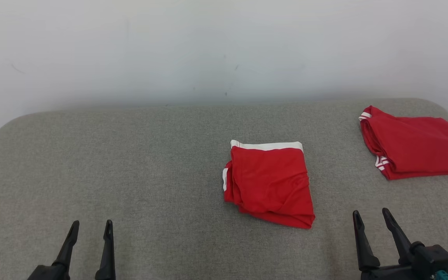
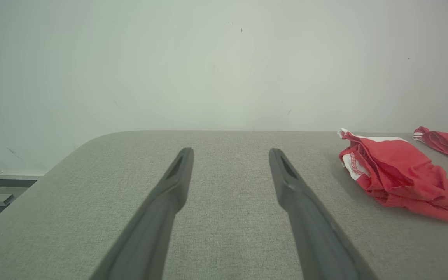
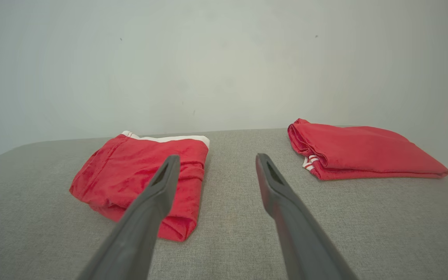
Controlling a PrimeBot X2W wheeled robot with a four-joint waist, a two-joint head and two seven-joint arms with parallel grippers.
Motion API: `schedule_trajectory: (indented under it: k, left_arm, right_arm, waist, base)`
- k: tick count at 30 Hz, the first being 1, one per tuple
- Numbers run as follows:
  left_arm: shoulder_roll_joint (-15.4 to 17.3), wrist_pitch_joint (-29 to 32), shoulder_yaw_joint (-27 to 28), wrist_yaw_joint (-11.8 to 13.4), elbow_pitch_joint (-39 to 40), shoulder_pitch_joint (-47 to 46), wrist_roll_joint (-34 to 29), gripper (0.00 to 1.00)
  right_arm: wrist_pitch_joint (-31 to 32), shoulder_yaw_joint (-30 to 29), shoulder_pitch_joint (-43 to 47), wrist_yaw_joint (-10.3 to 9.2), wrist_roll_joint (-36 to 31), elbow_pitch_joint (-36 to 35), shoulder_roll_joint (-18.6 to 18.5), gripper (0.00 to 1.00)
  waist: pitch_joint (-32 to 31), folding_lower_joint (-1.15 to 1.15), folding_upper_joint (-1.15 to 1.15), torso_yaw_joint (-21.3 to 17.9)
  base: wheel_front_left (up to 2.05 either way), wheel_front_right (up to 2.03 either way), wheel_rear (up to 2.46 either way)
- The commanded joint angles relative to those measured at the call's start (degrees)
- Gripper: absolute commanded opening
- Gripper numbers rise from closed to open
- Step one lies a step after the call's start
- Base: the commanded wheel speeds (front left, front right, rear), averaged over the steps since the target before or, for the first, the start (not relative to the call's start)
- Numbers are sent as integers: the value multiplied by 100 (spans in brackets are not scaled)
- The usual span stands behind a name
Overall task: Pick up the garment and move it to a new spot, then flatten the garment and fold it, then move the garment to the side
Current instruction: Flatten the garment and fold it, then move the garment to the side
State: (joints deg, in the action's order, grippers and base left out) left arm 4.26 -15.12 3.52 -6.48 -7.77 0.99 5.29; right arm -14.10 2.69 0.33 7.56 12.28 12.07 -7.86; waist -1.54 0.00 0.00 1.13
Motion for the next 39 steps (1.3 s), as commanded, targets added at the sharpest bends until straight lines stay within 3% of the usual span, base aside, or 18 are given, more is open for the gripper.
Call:
schedule_trajectory:
  k: [1, 14, 39]
  left_arm:
    - [22, 0, 15, 22, 46, 94, 6, 100]
    - [15, 0, -60, 35, 164, 182, 59, 100]
    - [96, 0, -167, 26, 168, 230, 252, 100]
  right_arm:
    - [27, 18, 68, -14, -45, -77, 40, 100]
    - [178, 66, 301, -14, -45, -413, 192, 100]
    - [149, -50, 198, -14, -5, -270, 269, 100]
  waist:
    - [-17, 0, 0, 10]
    - [-66, 0, 0, 103]
    - [-56, 0, 0, 134]
  base:
    - [0, 0, 0]
    - [0, 0, 0]
    - [0, 0, 0]
